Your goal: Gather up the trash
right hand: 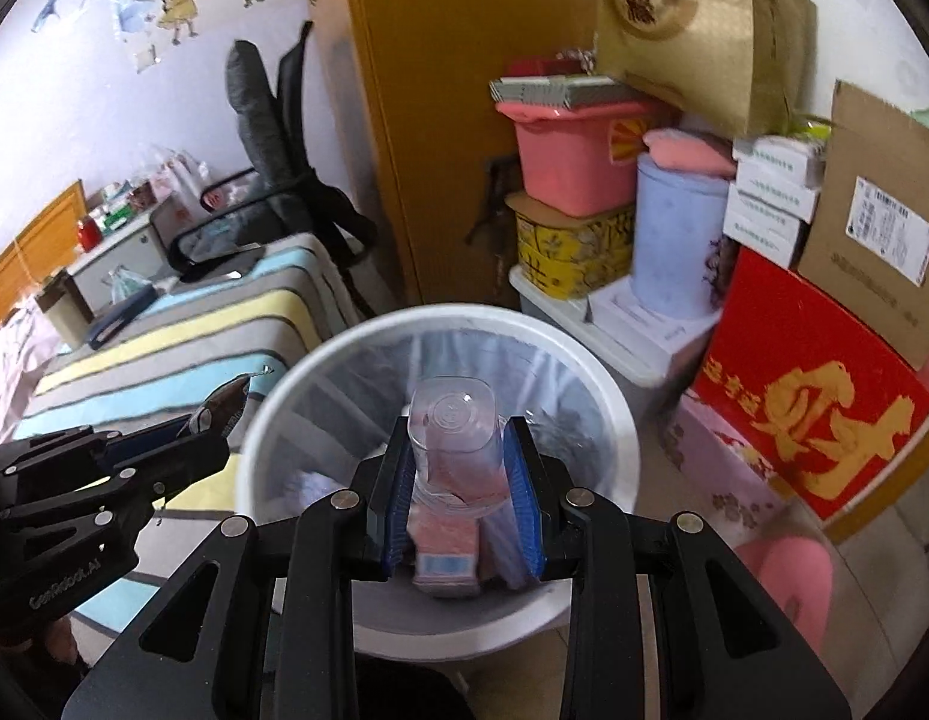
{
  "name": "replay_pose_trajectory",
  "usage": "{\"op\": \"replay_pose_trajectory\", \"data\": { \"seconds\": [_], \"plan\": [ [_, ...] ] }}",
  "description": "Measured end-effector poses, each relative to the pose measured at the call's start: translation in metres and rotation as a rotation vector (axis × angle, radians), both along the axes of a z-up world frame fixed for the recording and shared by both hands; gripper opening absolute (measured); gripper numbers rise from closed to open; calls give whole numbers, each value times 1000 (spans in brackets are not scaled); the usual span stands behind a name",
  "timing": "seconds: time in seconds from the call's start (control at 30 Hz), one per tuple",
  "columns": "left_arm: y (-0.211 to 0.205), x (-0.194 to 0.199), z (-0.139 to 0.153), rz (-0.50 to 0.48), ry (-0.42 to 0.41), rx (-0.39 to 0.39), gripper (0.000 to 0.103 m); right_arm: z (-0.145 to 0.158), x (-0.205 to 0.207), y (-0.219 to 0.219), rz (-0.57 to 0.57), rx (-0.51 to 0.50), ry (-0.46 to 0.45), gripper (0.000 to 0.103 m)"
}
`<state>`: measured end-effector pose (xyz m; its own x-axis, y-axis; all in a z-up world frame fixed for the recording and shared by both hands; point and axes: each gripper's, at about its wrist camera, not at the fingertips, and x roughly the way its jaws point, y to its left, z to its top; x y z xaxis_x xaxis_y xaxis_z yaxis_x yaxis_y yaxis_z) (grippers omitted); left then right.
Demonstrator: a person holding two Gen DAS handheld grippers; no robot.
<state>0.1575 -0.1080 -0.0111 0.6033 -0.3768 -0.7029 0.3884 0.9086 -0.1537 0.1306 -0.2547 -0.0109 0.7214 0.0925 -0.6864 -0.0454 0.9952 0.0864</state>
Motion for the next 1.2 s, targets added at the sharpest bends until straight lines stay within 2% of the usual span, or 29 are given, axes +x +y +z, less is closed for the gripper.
{"op": "replay_pose_trajectory", "data": {
  "seconds": [0.4, 0.47, 0.53, 0.57, 0.63, 0.7, 0.93, 1.2],
  "plan": [
    [-12, 12, -19, 6, 67, 18, 20, -20, 13, -14, -28, -28, 78, 32],
    [-12, 13, -20, 13, 71, 20, 27, -21, 15, -15, -33, -33, 82, 33],
    [-10, 13, -20, 24, 68, 25, 58, -21, 16, -16, -45, -35, 87, 33],
    [-9, 12, -19, 26, 64, 20, 59, -21, 15, -16, -38, -25, 84, 34],
    [-7, 9, -16, 23, 51, 13, 59, -20, 14, -16, -35, -20, 78, 42],
    [-6, 7, -13, 27, 41, 20, 59, -20, 14, -14, -35, -18, 74, 58],
    [6, -1, -5, 63, 12, 16, 59, -12, 3, -8, -48, -14, 34, 58],
    [19, -29, 12, 106, -79, 18, 60, 3, -21, 3, -48, -9, -37, 58]
  ]
}}
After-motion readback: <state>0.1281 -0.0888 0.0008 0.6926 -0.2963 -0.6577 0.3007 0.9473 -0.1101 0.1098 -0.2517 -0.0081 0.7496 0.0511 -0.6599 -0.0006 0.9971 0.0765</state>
